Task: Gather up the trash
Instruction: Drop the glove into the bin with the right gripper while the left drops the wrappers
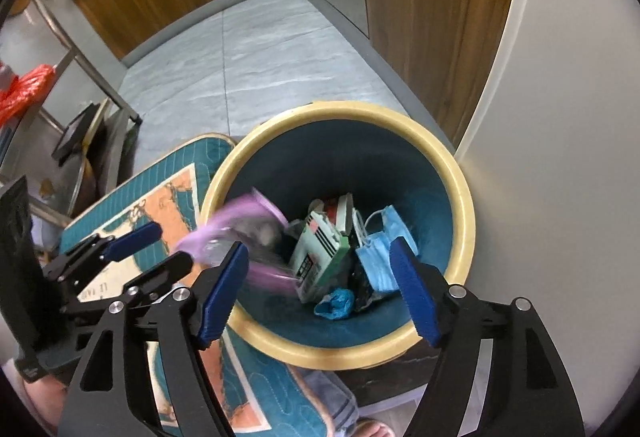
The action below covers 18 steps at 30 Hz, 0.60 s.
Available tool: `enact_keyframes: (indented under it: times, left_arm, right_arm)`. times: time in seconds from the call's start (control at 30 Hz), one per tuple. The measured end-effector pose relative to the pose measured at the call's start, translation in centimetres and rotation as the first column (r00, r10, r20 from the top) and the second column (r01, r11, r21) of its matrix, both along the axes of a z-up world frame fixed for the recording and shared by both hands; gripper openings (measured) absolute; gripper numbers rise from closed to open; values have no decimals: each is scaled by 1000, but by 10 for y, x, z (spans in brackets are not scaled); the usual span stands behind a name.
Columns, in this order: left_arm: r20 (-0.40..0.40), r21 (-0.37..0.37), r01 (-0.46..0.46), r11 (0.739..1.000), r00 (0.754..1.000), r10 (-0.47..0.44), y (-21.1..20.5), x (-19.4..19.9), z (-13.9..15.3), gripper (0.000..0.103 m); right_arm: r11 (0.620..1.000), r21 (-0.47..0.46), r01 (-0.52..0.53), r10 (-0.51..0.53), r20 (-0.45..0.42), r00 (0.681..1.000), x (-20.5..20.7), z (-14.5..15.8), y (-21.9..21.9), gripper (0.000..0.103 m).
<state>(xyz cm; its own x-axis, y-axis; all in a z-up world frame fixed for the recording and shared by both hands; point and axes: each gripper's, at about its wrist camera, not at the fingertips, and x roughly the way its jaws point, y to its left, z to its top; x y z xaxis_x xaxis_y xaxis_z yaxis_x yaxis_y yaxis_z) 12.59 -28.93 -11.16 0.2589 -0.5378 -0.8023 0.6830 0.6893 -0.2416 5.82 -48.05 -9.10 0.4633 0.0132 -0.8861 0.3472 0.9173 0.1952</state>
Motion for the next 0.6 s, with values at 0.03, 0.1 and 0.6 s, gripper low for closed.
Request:
enact_keyframes:
  times: [0.03,0.1,0.6]
  left_arm:
    - [0,-1,-4,1000,1000,4,3,0,2,60]
    - [2,-7,-14,1000,1000,14,9,1,6,60]
    - [77,62,-99,993,993,94,102,-12,33,76]
  right_arm:
    - [1000,1,1,-1,2,1000,0,1,1,74]
    - [1000,-2,1,-1,4,1000,1,2,3,75]
    - [993,-54,-104,107,45,993,9,23,59,86]
